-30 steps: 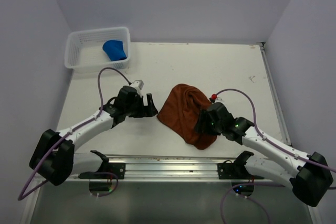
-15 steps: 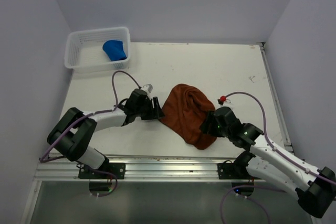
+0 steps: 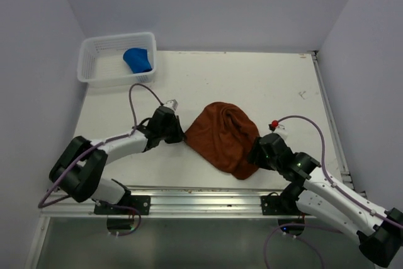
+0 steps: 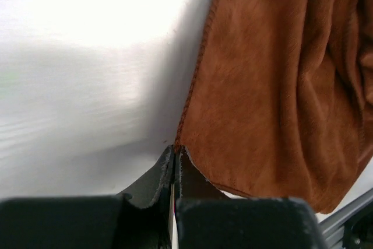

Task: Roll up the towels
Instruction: Flatten the towel

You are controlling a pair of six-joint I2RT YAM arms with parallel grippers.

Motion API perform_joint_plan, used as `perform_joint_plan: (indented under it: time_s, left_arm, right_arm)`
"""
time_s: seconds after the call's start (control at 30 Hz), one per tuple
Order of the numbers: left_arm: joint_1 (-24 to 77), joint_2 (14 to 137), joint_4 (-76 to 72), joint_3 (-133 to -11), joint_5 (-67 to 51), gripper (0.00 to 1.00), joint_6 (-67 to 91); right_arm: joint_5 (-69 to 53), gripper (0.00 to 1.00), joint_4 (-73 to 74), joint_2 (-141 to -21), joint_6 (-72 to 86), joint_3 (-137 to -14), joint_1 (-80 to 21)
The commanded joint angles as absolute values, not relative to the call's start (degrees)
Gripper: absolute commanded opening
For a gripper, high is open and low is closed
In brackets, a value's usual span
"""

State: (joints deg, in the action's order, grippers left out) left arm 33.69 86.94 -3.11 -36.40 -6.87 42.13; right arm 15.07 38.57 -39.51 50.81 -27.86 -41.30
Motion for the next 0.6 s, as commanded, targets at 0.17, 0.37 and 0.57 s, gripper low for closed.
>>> perform_joint_plan:
  time_s: [0.17, 0.37, 0.57]
  left_arm:
    - [16.0, 55.4, 14.9, -38.1, 9.6, 0.0, 38.3]
    - [14.2, 51.2, 18.8, -36.9, 11.0, 0.0, 38.1]
    - [14.2, 51.0, 17.8, -35.2, 10.8, 0.0, 37.6]
  right_arm:
    - [15.7, 0.61, 36.7, -44.1, 55.3, -26.3, -41.3]
    - [14.0, 0.61, 33.8, -50.3, 53.4, -28.9, -41.4]
    - [12.2, 0.61, 32.7, -52.0, 53.0, -29.4, -41.4]
